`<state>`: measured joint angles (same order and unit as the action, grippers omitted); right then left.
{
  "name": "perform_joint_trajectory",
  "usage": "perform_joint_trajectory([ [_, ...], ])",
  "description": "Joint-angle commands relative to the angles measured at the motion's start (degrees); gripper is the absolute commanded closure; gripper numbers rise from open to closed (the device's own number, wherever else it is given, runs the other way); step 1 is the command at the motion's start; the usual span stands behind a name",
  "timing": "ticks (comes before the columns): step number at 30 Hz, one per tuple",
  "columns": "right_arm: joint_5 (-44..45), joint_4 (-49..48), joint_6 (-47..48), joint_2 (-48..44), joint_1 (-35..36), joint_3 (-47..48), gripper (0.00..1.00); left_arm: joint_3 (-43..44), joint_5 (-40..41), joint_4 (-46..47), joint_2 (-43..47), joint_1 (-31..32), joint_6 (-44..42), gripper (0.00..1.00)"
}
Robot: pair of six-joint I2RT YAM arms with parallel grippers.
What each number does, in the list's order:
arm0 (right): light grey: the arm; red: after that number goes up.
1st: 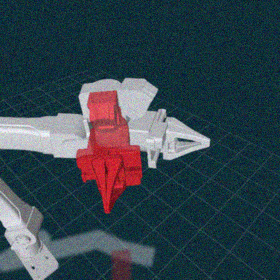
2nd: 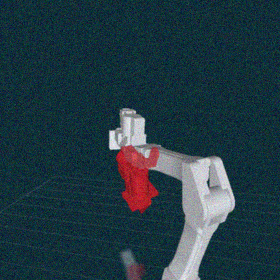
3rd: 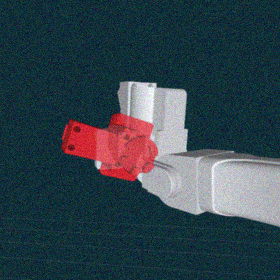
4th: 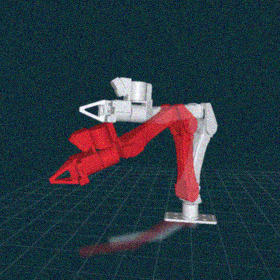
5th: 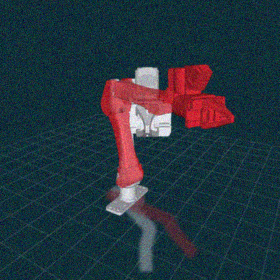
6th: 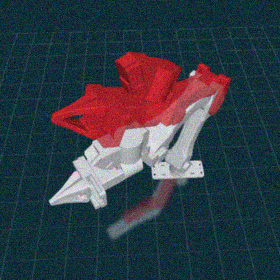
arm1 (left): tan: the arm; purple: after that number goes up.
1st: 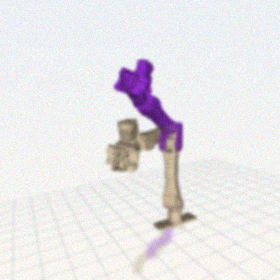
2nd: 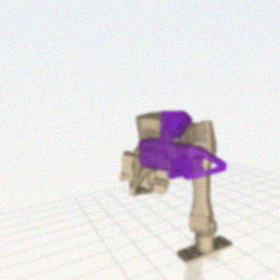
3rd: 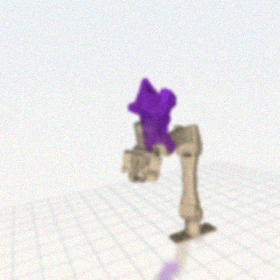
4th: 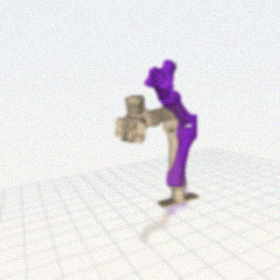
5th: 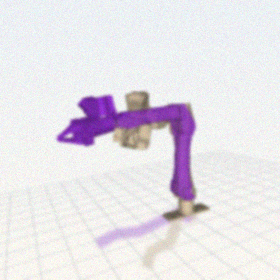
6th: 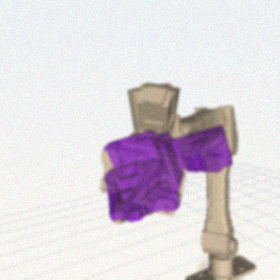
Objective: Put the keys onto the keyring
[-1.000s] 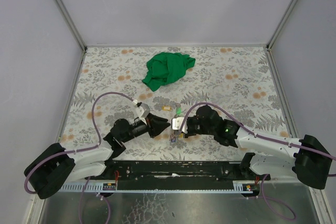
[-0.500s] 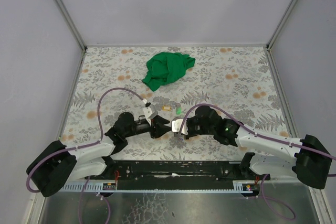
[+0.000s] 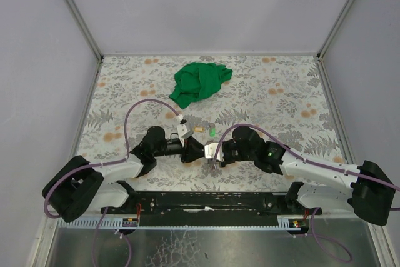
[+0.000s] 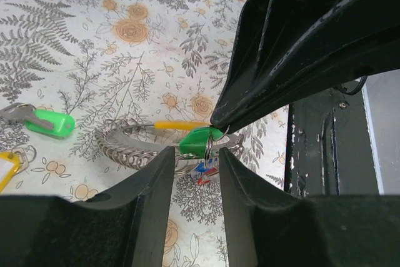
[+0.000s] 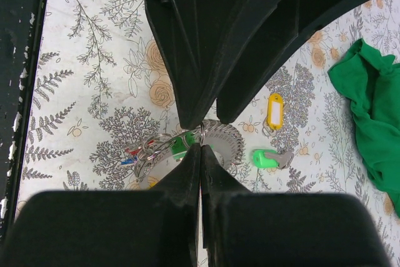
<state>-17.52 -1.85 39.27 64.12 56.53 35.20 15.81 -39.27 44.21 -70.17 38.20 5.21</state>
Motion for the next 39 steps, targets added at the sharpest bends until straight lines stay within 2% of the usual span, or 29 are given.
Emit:
perform_joint_trajectory([
  [1, -1.4, -1.4, 0.7, -0.3, 0.5, 2.4, 1.0, 2.2, -3.7, -0.9, -1.7, -0.5, -1.9, 0.68],
  [12, -2.1, -1.4, 0.5, -0.4, 0.5, 2.3, 1.0, 3.2, -5.6, -0.4, -3.6, -0.5, -1.6, 0.84],
  [20, -2.7, -1.0, 0.2, 0.0, 0.5, 2.8, 1.0, 2.8, -6.0, 3.6, -4.2, -0.5, 0.8, 1.0],
  [25, -2.0, -0.4, -1.2, -1.7, 0.6, 1.9, 1.0, -0.1, 0.9, 7.4, -1.5, -0.5, 5.4, 1.0],
  [32, -1.4, -1.5, -3.3, -4.2, 1.1, -1.5, 1.0, -4.1, 15.0, 11.3, 4.8, -0.5, 15.2, 1.0],
  [39, 0.3, -5.4, -5.4, -2.6, 2.7, -3.9, 1.0, -6.8, 25.1, 18.4, 5.5, 1.6, 23.6, 1.0],
])
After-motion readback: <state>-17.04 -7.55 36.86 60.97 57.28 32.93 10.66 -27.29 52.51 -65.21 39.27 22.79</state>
